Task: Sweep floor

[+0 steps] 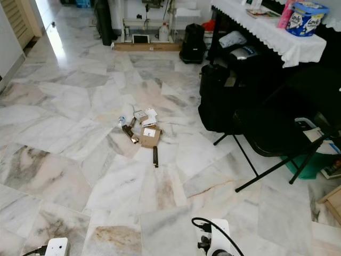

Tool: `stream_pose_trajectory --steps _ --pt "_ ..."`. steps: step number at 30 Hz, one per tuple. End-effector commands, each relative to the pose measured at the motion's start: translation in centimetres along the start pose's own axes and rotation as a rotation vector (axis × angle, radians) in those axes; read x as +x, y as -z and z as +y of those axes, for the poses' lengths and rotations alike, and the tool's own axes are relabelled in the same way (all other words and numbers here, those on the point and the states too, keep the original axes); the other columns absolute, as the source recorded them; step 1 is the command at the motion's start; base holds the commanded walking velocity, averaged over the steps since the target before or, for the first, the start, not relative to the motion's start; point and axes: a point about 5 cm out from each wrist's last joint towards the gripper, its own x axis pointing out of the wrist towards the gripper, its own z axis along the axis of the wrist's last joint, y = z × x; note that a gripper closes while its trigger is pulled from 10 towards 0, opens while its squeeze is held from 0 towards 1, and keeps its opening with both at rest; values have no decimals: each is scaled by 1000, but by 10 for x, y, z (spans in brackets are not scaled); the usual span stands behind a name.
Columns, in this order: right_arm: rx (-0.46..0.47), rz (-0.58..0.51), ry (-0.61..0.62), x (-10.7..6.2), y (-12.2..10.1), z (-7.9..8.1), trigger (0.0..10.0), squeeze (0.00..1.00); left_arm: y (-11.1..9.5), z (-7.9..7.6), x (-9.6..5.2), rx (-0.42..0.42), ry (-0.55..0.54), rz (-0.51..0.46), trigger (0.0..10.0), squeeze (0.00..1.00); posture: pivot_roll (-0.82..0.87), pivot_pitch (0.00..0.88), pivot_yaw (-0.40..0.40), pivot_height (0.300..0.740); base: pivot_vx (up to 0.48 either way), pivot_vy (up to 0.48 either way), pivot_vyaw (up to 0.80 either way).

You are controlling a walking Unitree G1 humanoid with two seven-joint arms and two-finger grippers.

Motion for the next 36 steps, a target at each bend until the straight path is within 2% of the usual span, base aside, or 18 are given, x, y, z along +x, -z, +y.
stream_pose_trajectory --steps 1,6,13,21,29,33,36 --pt "59 -12 -35 1 1 8 10000 0 1 -2 0 17 -2 2 10000 0 -29 0 -42 740 0 0 0" --pt "63 -14 -40 1 0 8 10000 0 0 -2 0 21 -4 3 10000 0 -28 0 -41 740 0 0 0" --pt "105 -50 -49 2 -4 14 10000 0 -4 2 1 50 -11 -3 10000 0 -40 0 0 740 0 0 0" --pt "83 -25 -43 3 -3 17 10000 0 -6 6 1 57 -30 -10 10000 0 -51 0 10 740 0 0 0" --pt "43 -20 -36 2 -3 13 10000 0 -4 3 1 40 -31 -8 10000 0 -43 0 -4 740 273 0 0" --pt "15 -60 14 1 -6 7 10000 0 -3 1 1 37 -33 -7 10000 0 -38 0 -19 740 277 0 0" --pt "11 -61 9 1 -6 7 10000 0 -2 1 1 37 -34 -4 10000 0 -39 0 -19 740 280 0 604"
